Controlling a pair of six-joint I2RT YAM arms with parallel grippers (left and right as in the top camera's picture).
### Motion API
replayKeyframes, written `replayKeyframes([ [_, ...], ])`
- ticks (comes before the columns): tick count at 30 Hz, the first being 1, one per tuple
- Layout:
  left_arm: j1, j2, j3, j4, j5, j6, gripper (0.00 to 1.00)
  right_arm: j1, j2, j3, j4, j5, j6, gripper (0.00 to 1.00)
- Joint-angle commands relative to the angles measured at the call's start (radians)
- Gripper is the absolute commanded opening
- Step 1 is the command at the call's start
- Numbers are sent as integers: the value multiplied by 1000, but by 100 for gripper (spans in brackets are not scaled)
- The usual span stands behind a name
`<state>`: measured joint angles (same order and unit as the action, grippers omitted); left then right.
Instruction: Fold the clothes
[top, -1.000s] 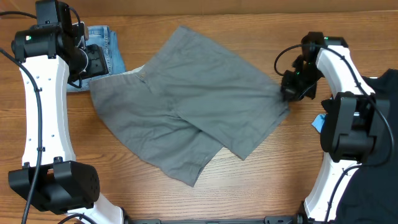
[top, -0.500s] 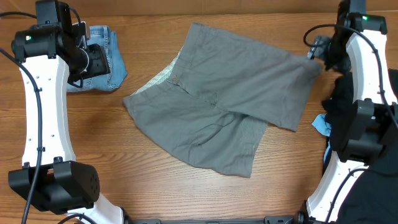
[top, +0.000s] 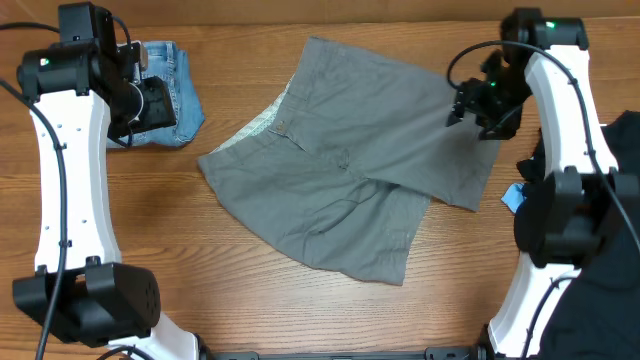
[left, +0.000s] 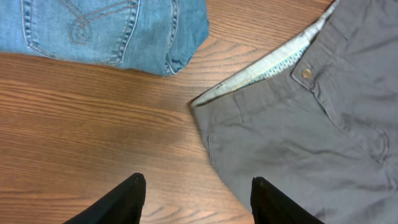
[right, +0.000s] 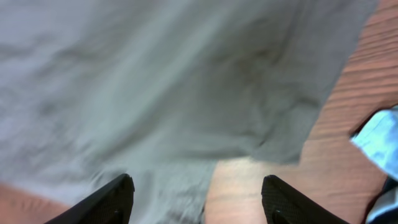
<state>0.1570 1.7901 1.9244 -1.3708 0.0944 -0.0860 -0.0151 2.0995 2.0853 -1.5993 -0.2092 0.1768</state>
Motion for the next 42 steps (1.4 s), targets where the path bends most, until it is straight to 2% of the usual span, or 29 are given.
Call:
replayKeyframes([
  [1, 0, -92, 11, -12, 8, 42, 58, 63, -208, 15, -22, -4, 13, 70],
  [4, 0, -136, 11, -18, 8, 42, 62, 129, -271, 14, -72, 68, 108, 73],
  [8, 0, -161, 11, -43, 7, 42, 65, 187, -277, -30, -93, 82, 143, 71],
  [14, 0, -148, 9, -79, 0, 42, 65, 212, -275, -309, 18, 69, 210, 67],
  [21, 0, -126, 8, -84, 0, 42, 65, 210, -275, -741, 322, -39, 248, 62],
  [27, 0, -126, 8, -75, 1, 42, 66, 210, -275, -941, 558, -40, 301, 61],
  [32, 0, -125, 6, -75, 3, 42, 66, 210, -275, -1034, 713, -39, 351, 58],
  [35, 0, -125, -12, -63, 3, 42, 66, 210, -275, -1050, 785, -28, 351, 49],
  [36, 0, -125, -24, -57, 3, 42, 67, 210, -275, -1050, 798, -27, 348, 42],
  [38, 0, -124, -53, -47, 3, 42, 67, 210, -276, -1047, 800, -6, 348, 16],
  [39, 0, -123, -68, -45, 3, 42, 67, 210, -279, -1039, 774, 25, 348, 9],
  [40, 0, -122, -84, -45, 3, 42, 66, 209, -285, -1023, 722, 78, 348, 4],
  [42, 0, -122, -113, -41, 3, 42, 66, 209, -309, -974, 570, 213, 348, 4],
])
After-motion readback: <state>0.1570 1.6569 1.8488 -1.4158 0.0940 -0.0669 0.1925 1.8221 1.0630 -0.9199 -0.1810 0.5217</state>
